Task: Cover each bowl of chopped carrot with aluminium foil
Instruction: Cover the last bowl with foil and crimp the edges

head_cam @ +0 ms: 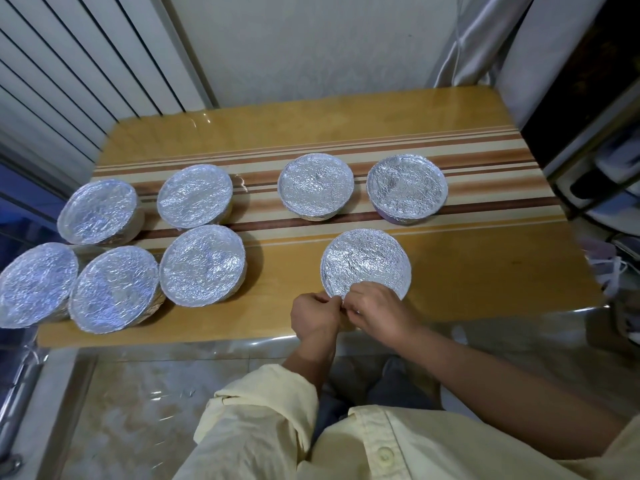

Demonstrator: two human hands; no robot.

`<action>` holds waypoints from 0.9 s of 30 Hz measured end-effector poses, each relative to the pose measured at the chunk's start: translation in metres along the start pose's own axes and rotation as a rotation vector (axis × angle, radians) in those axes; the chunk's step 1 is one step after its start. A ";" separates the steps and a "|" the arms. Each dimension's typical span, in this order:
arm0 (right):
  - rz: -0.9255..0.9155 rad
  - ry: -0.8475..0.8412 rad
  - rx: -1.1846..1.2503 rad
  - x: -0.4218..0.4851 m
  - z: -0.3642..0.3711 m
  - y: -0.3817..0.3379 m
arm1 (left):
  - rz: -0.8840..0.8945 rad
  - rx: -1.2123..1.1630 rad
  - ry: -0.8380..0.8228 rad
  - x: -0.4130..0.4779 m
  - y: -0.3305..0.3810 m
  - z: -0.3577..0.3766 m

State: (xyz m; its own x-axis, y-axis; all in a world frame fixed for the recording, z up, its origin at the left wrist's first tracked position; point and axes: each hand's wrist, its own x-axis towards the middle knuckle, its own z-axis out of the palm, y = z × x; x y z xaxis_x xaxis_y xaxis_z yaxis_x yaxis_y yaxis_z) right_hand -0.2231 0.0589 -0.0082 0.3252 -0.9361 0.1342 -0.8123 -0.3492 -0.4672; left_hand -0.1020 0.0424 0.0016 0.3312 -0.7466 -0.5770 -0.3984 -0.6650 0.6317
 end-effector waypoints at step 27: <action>0.034 -0.001 0.031 -0.004 0.005 0.004 | -0.022 -0.056 0.065 -0.003 -0.008 0.001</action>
State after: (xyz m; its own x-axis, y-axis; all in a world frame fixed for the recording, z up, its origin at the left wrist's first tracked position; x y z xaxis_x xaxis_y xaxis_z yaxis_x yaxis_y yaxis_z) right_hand -0.2254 0.0616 -0.0149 0.2984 -0.9472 0.1174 -0.8074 -0.3161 -0.4981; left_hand -0.1003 0.0499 -0.0027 0.3954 -0.7301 -0.5573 -0.3424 -0.6802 0.6481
